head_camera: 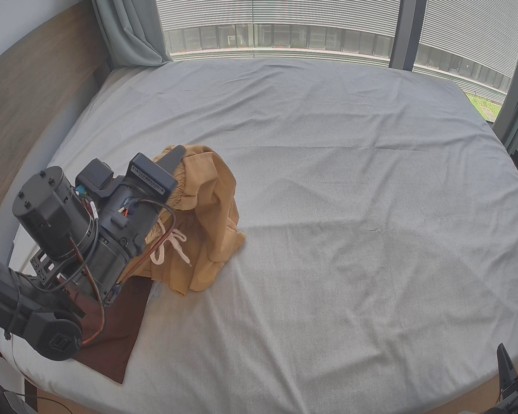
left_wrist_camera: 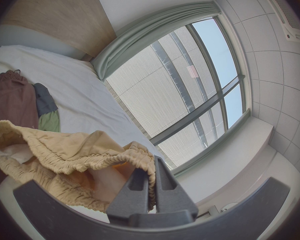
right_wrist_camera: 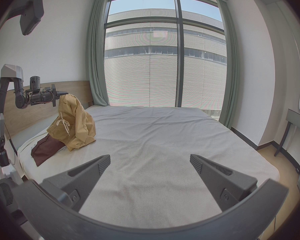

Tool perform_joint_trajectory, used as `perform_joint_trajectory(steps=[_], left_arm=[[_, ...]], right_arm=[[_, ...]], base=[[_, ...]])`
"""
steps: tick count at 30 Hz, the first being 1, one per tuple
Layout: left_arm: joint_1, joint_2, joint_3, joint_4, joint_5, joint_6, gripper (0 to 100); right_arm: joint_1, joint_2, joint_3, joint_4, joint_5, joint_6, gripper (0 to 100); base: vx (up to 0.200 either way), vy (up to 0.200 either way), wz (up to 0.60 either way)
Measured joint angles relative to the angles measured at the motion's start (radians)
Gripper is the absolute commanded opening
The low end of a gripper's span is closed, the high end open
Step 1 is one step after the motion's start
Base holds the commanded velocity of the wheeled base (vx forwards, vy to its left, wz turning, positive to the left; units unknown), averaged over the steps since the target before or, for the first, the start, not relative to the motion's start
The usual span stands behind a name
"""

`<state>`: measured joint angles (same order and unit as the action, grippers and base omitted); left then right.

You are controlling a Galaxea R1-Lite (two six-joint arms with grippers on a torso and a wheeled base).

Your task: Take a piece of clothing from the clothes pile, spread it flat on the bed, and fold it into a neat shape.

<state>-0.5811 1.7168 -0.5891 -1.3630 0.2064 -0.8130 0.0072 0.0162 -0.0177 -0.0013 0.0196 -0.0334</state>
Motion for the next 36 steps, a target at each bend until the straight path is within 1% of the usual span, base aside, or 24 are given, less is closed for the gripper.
perform_joint_trajectory(steps=[12,19,30,36], left_arm=[[-0.076,0.004,-0.072,0.002,0.006,-0.003,0],[-0.136,0.018,-0.094,0.009,0.004,-0.05,0],[-0.199,0.113,-0.161,0.01,-0.005,-0.063,0],[-0.241,0.177,-0.236,0.012,-0.01,-0.07,0]], right_arm=[[0.0,0.0,0.0,0.0,0.0,0.0,100],[0.0,0.0,0.0,0.0,0.0,0.0,100],[0.0,0.0,0.0,0.0,0.0,0.0,100],[0.0,0.0,0.0,0.0,0.0,0.001,100]], base=[[0.0,0.0,0.0],[0.0,0.0,0.0],[0.0,0.0,0.0],[0.0,0.0,0.0]])
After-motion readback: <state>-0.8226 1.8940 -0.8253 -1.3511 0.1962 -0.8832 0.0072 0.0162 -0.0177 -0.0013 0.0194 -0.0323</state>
